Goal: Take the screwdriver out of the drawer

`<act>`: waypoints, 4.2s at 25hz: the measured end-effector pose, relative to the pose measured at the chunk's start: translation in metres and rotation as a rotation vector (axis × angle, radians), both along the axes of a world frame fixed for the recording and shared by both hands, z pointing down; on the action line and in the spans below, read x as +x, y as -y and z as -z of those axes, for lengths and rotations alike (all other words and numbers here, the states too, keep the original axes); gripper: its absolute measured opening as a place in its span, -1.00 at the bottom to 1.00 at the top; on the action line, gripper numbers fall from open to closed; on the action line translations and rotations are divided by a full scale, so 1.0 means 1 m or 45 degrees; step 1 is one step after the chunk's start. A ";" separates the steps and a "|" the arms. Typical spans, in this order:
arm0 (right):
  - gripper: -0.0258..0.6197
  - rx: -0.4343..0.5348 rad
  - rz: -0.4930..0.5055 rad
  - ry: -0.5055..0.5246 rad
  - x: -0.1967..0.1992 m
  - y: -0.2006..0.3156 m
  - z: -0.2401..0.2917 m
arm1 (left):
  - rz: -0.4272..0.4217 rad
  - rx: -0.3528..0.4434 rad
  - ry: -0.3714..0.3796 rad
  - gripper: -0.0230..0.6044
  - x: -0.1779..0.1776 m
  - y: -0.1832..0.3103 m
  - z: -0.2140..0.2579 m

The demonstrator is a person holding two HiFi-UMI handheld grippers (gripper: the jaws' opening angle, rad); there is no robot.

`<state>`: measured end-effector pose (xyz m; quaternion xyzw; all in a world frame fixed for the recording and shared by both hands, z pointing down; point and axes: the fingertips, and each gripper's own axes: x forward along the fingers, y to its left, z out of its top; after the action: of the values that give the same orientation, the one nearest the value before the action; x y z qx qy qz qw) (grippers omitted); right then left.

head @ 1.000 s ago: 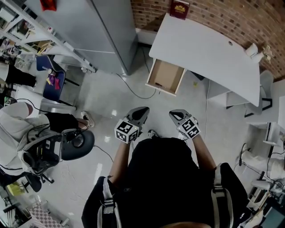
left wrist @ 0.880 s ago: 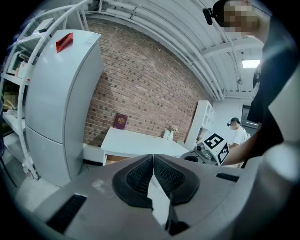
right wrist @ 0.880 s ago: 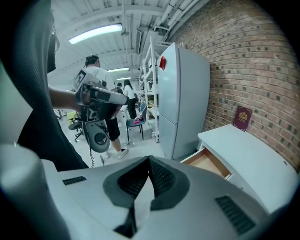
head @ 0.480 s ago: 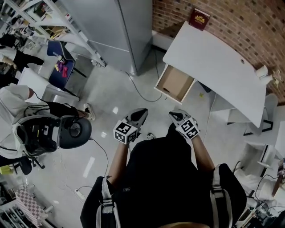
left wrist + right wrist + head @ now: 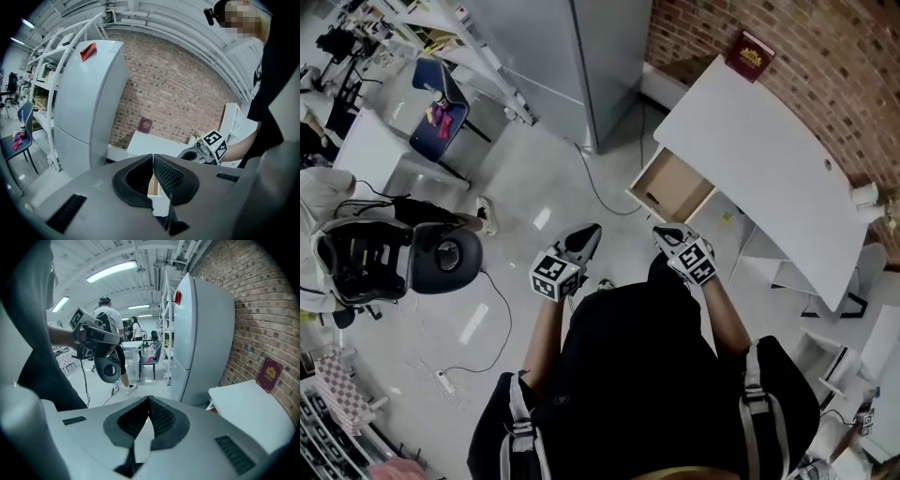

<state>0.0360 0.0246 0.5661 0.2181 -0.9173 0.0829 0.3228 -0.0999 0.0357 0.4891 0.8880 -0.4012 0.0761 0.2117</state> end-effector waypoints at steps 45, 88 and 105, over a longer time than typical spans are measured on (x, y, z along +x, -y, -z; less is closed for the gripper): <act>-0.74 -0.527 0.339 -0.303 0.065 0.163 -0.349 | 0.539 -0.361 0.045 -0.87 0.056 0.085 -0.133; -0.59 -0.947 0.177 -0.451 0.054 0.192 -0.493 | 0.577 -0.453 -0.076 -0.87 0.055 0.085 -0.207; -0.54 -1.332 0.244 -0.430 0.050 0.186 -0.484 | 0.572 -0.466 -0.113 -0.87 0.054 0.081 -0.218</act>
<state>0.0857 -0.1617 1.0504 -0.0451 -0.7051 0.4614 0.5366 -0.0456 -0.0456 0.7070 0.7263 -0.5577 0.0595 0.3974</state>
